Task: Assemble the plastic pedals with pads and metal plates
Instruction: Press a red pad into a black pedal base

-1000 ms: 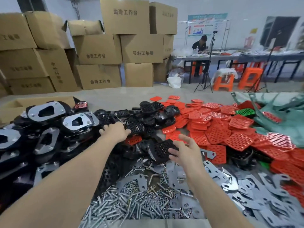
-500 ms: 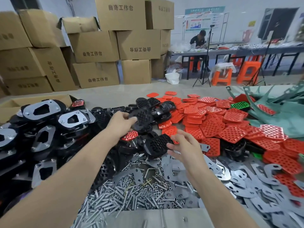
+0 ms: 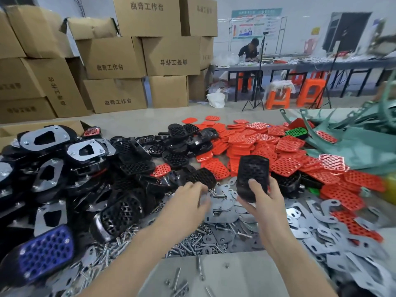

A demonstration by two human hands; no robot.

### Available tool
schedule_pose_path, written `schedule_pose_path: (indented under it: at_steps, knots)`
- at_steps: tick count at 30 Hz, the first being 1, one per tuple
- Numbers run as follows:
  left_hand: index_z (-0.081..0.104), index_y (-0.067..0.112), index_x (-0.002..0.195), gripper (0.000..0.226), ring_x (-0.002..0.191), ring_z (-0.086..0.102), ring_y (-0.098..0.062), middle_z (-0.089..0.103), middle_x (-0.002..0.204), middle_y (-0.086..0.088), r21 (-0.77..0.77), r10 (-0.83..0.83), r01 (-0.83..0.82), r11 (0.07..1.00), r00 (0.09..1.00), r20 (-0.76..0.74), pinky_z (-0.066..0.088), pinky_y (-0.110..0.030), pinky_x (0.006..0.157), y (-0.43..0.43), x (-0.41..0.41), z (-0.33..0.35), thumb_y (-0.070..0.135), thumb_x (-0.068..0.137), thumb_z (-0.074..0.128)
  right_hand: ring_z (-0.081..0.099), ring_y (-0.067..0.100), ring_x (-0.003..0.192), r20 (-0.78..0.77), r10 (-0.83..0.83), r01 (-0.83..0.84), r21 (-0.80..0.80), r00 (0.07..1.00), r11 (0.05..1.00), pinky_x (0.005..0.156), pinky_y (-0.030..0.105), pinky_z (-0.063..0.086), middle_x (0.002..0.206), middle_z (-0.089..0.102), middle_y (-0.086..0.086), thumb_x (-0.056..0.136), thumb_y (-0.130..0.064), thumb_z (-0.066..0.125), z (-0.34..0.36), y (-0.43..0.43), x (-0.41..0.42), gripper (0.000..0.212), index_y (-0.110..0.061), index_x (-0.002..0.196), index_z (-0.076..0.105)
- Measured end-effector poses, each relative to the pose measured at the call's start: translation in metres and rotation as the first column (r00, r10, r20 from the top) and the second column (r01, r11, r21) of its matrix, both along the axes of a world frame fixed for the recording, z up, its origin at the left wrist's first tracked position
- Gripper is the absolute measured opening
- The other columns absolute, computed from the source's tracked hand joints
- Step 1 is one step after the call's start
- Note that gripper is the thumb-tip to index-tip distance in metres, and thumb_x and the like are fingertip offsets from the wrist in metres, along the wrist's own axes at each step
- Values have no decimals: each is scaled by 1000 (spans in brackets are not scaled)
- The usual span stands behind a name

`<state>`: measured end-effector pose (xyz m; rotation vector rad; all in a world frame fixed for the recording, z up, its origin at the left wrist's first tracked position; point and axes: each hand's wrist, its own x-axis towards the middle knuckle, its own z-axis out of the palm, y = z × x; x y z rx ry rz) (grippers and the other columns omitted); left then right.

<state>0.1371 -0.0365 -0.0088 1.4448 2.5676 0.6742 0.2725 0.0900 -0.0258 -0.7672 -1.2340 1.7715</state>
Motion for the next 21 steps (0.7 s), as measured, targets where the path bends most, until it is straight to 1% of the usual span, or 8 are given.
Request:
schedule_pose_path:
  at_steps: [2,5,8,9,12,17,18,21]
  knots:
    - [42,27,143,49,125,40,-16,43,135,4,-143,-81,63,988,989,-127,40,-35,104,3,11,-6,51,101,46,75,10,90,15,-5,5,32,1000,999,72,20,60,104,72,0,100,-15,63,-5,-2,3,21,-35,106,65]
    - [44,24,140,48,124,39,-19,39,133,2,-201,-86,48,978,979,-183,36,-33,102,5,19,-16,52,100,47,76,14,90,50,6,-11,94,999,996,73,26,62,104,74,-1,97,-16,66,-13,-8,3,31,-47,96,67]
    - [45,25,133,46,118,41,-14,37,121,6,-143,-15,11,990,1000,-25,41,-31,97,3,18,-21,54,98,52,75,22,95,99,13,-30,175,995,984,87,50,62,102,75,-4,94,-21,67,-19,-11,3,27,-47,103,65]
    - [45,27,132,46,115,42,-12,36,117,8,-113,15,-9,994,999,47,42,-30,95,1,17,-22,54,97,54,74,22,97,99,22,-40,194,995,980,90,52,60,104,75,-6,91,-25,67,-20,-12,3,26,-47,106,64]
    - [51,29,127,39,107,42,-6,38,113,11,-61,110,-107,992,992,58,39,-26,86,-8,8,-19,52,96,55,75,22,100,47,29,-39,213,998,976,90,46,59,106,75,-11,86,-29,66,-18,-10,5,32,-53,106,63]
    - [51,24,126,33,115,46,-21,48,122,0,-233,227,-319,919,909,-350,43,-35,91,-25,-16,-5,46,102,44,78,22,93,-7,-22,23,125,1000,992,85,43,54,102,77,-11,96,-12,62,-25,-3,5,40,-44,119,58]
    - [49,24,127,33,114,46,-21,48,122,0,-184,233,-315,931,901,-365,42,-35,89,-23,-16,-4,44,102,42,78,20,90,-24,-37,39,107,999,994,86,42,54,97,77,-13,97,-9,61,-26,-2,4,40,-40,121,57]
    - [45,27,134,36,114,45,-17,49,126,4,-44,116,-129,991,967,-225,40,-34,86,-1,-5,-2,44,103,41,78,19,89,-74,-91,96,75,993,992,90,38,56,93,76,-17,97,-4,60,-25,0,4,40,-30,128,55]
